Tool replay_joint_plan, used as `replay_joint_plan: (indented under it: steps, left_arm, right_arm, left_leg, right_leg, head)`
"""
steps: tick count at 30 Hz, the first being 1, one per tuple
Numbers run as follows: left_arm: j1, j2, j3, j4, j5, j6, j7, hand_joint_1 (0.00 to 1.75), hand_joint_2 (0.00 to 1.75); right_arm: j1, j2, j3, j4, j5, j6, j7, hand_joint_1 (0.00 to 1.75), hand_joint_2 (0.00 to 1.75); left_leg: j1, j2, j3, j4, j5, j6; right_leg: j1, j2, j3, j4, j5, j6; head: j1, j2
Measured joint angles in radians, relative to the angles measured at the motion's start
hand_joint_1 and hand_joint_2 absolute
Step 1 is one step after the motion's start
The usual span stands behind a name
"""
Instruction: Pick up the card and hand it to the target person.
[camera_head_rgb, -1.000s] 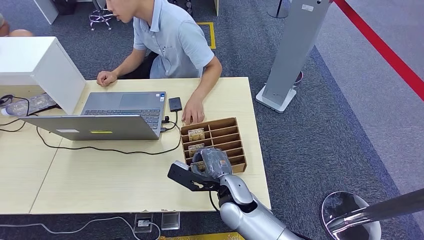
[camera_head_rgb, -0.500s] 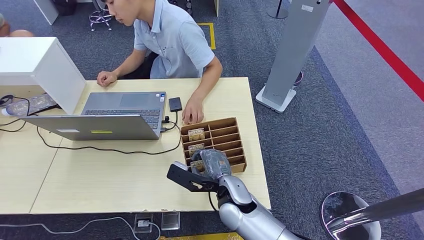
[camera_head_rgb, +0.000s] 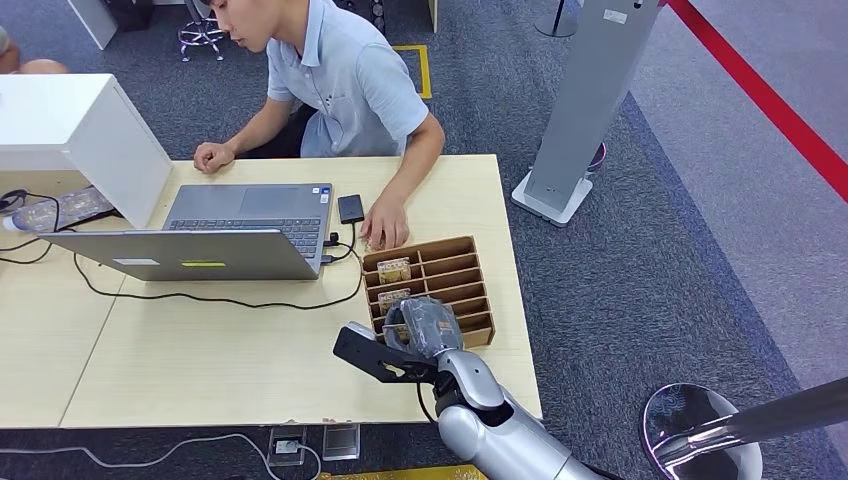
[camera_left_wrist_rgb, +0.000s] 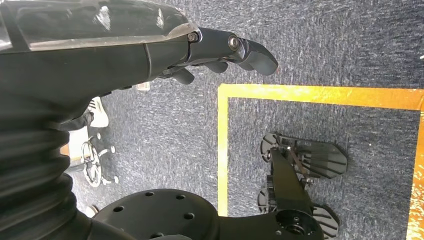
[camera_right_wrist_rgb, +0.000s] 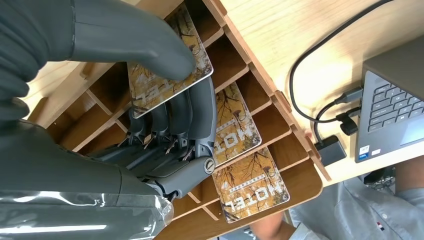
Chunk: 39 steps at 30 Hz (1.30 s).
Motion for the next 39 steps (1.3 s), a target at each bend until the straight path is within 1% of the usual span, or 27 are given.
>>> replay_joint_plan:
  steps: [2,8,17,19,20,22,24,25,26,27,30,32,33,35,37,39]
  left_arm:
    - [0.000,0.000,0.000,0.000,0.000,0.000,0.000,0.00,1.75]
    - [0.000,0.000,0.000,0.000,-0.010,0.009,0.000,0.00,1.75]
    - [0.006,0.000,0.000,0.000,-0.008,0.018,0.000,0.00,1.75]
    - [0.007,0.000,0.000,0.000,-0.008,0.017,0.000,0.00,1.75]
    - [0.008,0.000,0.000,0.000,-0.007,0.016,-0.001,0.00,1.75]
    - [0.010,0.000,0.000,0.000,-0.006,0.014,-0.007,0.00,1.75]
    - [0.015,0.000,0.000,0.000,-0.005,0.012,-0.017,0.00,1.75]
    - [0.016,0.000,0.000,0.000,-0.005,0.010,-0.020,0.00,1.75]
    - [0.017,0.000,0.000,0.000,-0.005,0.010,-0.022,0.00,1.75]
    - [0.018,-0.001,0.000,0.000,-0.005,0.009,-0.023,0.00,1.75]
    - [0.022,-0.003,0.000,0.000,-0.003,0.011,-0.025,0.00,1.75]
    - [0.024,-0.003,0.000,0.000,0.000,0.014,-0.025,0.00,1.75]
    - [0.024,-0.003,0.000,0.000,0.002,0.015,-0.025,0.00,1.75]
    - [0.025,-0.003,0.000,0.000,0.005,0.017,-0.025,0.00,1.75]
    - [0.027,-0.003,0.000,0.000,0.007,0.018,-0.024,0.00,1.75]
    - [0.028,-0.003,0.000,0.000,0.008,0.019,-0.022,0.00,1.75]
  right_arm:
    - [0.000,0.000,0.000,-0.001,0.000,0.000,0.000,1.73,1.75]
    - [0.002,0.000,0.000,-0.003,-0.001,-0.004,-0.003,1.73,1.75]
    - [0.012,-0.007,0.000,-0.011,-0.001,-0.034,-0.025,1.73,1.75]
    - [0.014,-0.009,-0.001,-0.014,-0.003,-0.051,-0.037,1.73,1.75]
    - [0.017,-0.010,-0.002,-0.015,-0.002,-0.075,-0.053,1.73,1.75]
    - [0.035,-0.014,-0.008,-0.024,0.011,-0.186,-0.126,1.73,1.75]
    - [0.061,-0.018,-0.026,-0.048,0.041,-0.336,-0.257,1.73,1.75]
    - [0.072,-0.019,-0.038,-0.064,0.056,-0.391,-0.323,1.73,1.75]
    - [0.084,-0.019,-0.053,-0.081,0.069,-0.426,-0.384,1.73,1.75]
    - [0.099,-0.018,-0.070,-0.099,0.078,-0.443,-0.436,1.73,1.75]
    - [0.163,-0.009,-0.135,-0.152,0.088,-0.451,-0.583,1.73,1.75]
    - [0.197,0.003,-0.176,-0.177,0.083,-0.451,-0.660,1.73,1.75]
    - [0.206,0.008,-0.194,-0.186,0.078,-0.451,-0.685,1.73,1.75]
    - [0.222,0.018,-0.222,-0.199,0.067,-0.451,-0.706,1.73,1.75]
    - [0.236,0.026,-0.246,-0.208,0.054,-0.450,-0.703,1.73,1.75]
    - [0.240,0.031,-0.262,-0.211,0.036,-0.450,-0.673,1.73,1.75]
  left_leg:
    - [0.000,0.000,0.000,0.000,0.000,0.000]
    - [0.000,0.000,0.000,0.000,0.000,0.000]
    - [0.000,0.000,0.000,0.000,0.000,0.000]
    - [0.000,0.000,0.000,0.000,0.000,0.000]
    - [0.000,0.000,0.000,0.000,0.000,0.000]
    - [0.000,0.000,-0.001,0.000,0.000,0.000]
    - [0.000,0.000,-0.002,0.000,0.000,0.000]
    - [0.000,0.000,-0.002,0.000,0.000,0.000]
    - [0.000,0.001,-0.001,0.000,0.000,0.000]
    - [0.000,0.000,-0.001,0.000,-0.001,0.000]
    - [0.000,0.000,-0.002,0.000,-0.001,0.000]
    - [0.000,0.000,-0.002,0.000,-0.001,0.000]
    - [0.000,0.000,-0.002,0.000,-0.001,-0.001]
    - [0.000,0.000,-0.002,0.000,-0.001,-0.001]
    - [0.000,0.000,-0.002,0.000,-0.001,0.000]
    - [0.000,0.000,-0.002,0.000,-0.001,0.000]
  right_leg:
    - [0.000,0.000,0.000,0.000,0.000,0.000]
    - [0.000,0.000,0.000,0.000,0.000,0.000]
    - [0.000,0.000,0.000,0.000,0.000,0.000]
    - [0.000,0.000,0.000,0.000,0.000,0.000]
    - [0.000,0.000,0.000,0.000,0.000,0.000]
    - [0.000,0.000,-0.001,0.000,0.000,0.000]
    - [0.000,0.000,-0.002,0.000,0.000,0.000]
    - [0.000,0.001,-0.002,0.000,0.000,0.000]
    - [0.000,0.001,-0.002,0.000,0.000,0.000]
    - [0.000,0.001,-0.002,0.000,0.000,0.000]
    - [0.000,0.000,-0.002,0.000,-0.001,-0.001]
    - [0.000,0.001,-0.002,0.000,-0.001,-0.001]
    - [0.000,0.001,-0.002,0.000,-0.001,-0.001]
    - [0.000,0.001,-0.002,0.000,-0.001,-0.001]
    - [0.000,0.000,-0.001,0.000,-0.001,-0.001]
    - [0.000,0.001,-0.001,0.000,-0.001,-0.001]
  head:
    - [0.000,0.000]
    - [0.000,0.000]
    - [0.000,0.000]
    - [0.000,0.000]
    - [0.000,0.000]
    - [0.000,0.000]
    - [0.002,0.000]
    - [0.002,0.000]
    - [0.001,0.000]
    - [0.000,0.000]
    - [0.001,0.000]
    - [0.000,0.000]
    - [-0.001,0.000]
    - [-0.001,0.000]
    - [0.000,0.000]
    - [0.000,0.000]
